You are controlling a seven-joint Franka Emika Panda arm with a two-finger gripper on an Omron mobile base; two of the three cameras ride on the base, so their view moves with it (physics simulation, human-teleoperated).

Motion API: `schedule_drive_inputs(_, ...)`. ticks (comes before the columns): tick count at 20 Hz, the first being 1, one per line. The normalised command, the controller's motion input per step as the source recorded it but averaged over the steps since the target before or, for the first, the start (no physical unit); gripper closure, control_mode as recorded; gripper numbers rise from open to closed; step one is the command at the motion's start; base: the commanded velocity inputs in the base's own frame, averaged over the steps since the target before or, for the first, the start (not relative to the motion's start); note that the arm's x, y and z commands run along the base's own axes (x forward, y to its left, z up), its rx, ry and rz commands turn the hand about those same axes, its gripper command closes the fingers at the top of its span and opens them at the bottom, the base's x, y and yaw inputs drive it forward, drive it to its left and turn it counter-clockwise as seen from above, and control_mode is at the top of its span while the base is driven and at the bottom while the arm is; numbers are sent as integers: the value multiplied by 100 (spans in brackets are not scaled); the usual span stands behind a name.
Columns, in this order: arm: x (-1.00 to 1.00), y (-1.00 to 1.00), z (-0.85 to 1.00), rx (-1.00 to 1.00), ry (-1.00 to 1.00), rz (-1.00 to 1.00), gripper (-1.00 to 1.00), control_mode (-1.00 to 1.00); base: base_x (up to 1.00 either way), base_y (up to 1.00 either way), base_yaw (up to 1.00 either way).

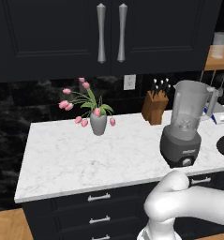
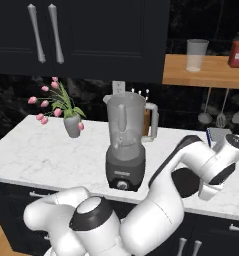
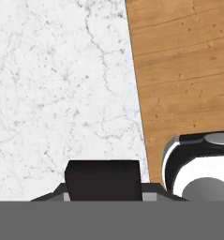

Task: Close the lid blender by securely placing the lid on top.

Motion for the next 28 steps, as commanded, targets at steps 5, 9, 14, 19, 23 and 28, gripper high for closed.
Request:
schedule_drive_inputs(5, -6, -12, 100, 11, -30, -12, 100, -100, 0, 0, 0)
schedule_drive_inputs(9, -7, -15, 100, 14, -23, -8, 100, -100, 0, 0, 0)
schedule_drive_inputs(14, 0, 0, 100, 14, -18, -1, 100, -100, 0, 0, 0)
schedule_drive_inputs(19, 0, 0, 100, 14, -8, 0, 100, -100, 0, 0, 0)
schedule_drive_inputs(23, 0, 0, 100, 18, 0, 0, 100, -100, 0, 0, 0)
schedule_drive_inputs(28, 25, 18, 71, 24, 11, 3, 100, -100, 0, 0, 0)
